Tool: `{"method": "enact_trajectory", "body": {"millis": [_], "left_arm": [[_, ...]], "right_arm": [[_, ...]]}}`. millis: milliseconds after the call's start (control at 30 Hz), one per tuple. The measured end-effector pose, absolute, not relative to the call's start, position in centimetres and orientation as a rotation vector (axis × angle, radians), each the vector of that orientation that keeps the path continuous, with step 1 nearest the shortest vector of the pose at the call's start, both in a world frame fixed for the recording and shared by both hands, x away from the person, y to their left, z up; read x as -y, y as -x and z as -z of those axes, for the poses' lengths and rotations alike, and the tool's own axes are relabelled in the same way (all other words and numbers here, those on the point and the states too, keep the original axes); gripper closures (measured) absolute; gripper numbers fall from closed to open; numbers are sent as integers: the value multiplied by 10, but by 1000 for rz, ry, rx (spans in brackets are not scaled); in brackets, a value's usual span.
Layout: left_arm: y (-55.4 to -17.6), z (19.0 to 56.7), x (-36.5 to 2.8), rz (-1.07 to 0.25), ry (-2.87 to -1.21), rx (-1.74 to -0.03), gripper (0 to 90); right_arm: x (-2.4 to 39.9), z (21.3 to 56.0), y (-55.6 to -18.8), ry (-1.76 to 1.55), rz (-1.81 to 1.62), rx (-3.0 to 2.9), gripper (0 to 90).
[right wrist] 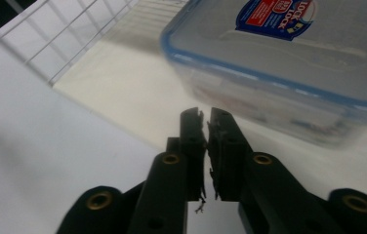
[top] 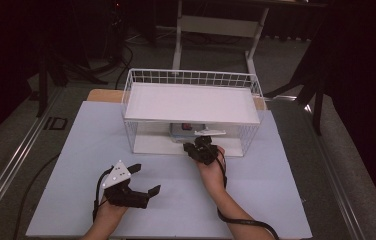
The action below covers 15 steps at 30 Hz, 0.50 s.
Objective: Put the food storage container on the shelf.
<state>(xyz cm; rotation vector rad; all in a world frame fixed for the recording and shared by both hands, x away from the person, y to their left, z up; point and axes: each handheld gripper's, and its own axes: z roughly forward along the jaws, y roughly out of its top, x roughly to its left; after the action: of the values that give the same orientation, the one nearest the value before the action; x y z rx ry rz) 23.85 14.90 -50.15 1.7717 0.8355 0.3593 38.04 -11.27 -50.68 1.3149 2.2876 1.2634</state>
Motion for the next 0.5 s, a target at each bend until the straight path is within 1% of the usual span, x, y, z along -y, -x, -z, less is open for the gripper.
{"method": "enact_trajectory", "body": {"millis": [100, 233, 333, 433, 467, 500], "left_arm": [[-237, 501, -146, -363, -1774, -828, 12], [-236, 500, -144, -362, -1783, -818, 12], [-236, 499, -142, -356, -1779, -816, 12], [-235, 498, -140, -351, -1774, -811, 12], [-235, 498, -140, -351, -1777, -806, 12], [-234, 498, -139, -351, -1779, -803, 12]], "right_arm": [[122, 501, -368, -1274, -1275, -2295, 783], [135, 493, -347, -1174, -1290, -2310, 664], [143, 487, -333, -1152, -1315, -2306, 545], [152, 482, -322, -1129, -1377, -2291, 387], [155, 481, -318, -1122, -1404, -2278, 311], [159, 480, -313, -1102, -1435, -2291, 277]]}}
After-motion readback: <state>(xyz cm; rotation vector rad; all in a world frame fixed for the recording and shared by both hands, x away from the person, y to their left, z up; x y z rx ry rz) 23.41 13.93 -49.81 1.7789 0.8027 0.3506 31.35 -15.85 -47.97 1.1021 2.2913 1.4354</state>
